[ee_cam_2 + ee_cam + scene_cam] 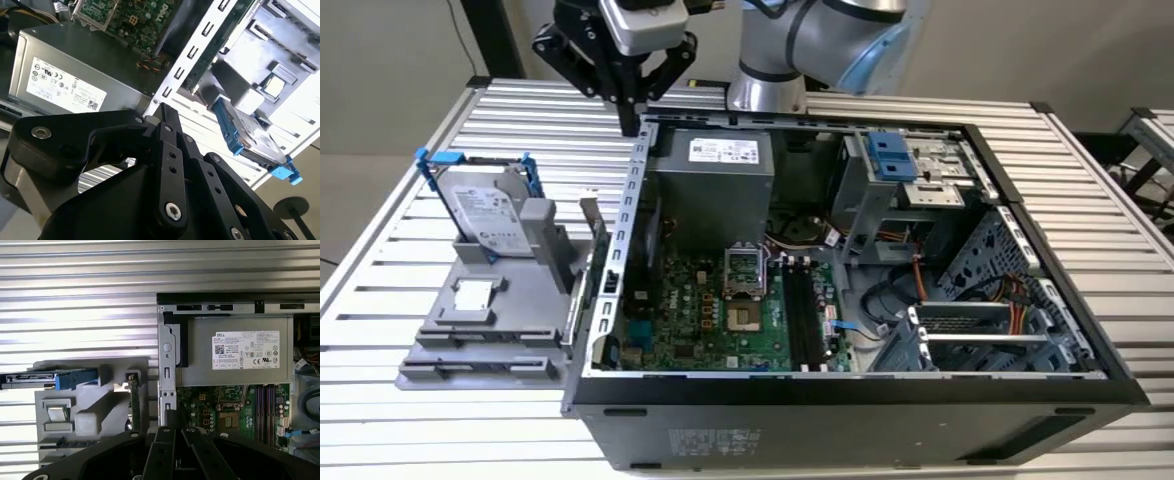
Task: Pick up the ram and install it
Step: 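Reach for the ram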
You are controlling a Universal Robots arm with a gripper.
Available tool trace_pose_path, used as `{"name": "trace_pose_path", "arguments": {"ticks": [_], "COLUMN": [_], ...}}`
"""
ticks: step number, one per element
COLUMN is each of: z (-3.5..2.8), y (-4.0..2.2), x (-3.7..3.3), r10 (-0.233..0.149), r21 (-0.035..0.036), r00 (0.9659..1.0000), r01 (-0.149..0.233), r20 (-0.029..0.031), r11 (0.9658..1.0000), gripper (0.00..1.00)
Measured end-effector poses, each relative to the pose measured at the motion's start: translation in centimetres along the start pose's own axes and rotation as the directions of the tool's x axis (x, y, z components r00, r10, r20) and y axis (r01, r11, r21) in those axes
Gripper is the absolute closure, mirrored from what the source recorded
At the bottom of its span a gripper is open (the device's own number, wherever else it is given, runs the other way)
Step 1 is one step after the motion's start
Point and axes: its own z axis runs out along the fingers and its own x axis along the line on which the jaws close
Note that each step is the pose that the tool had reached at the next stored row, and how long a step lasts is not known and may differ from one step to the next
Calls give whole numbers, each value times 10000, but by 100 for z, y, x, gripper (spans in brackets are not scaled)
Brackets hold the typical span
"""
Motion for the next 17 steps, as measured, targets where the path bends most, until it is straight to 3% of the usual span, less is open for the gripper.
{"name": "trace_pose_path", "arguments": {"ticks": [17], "z": [-8], "y": [-8], "x": [425], "r10": [-59], "r21": [0], "r00": [10000], "r01": [59], "r20": [-19], "r11": [10000], "gripper": [100]}}
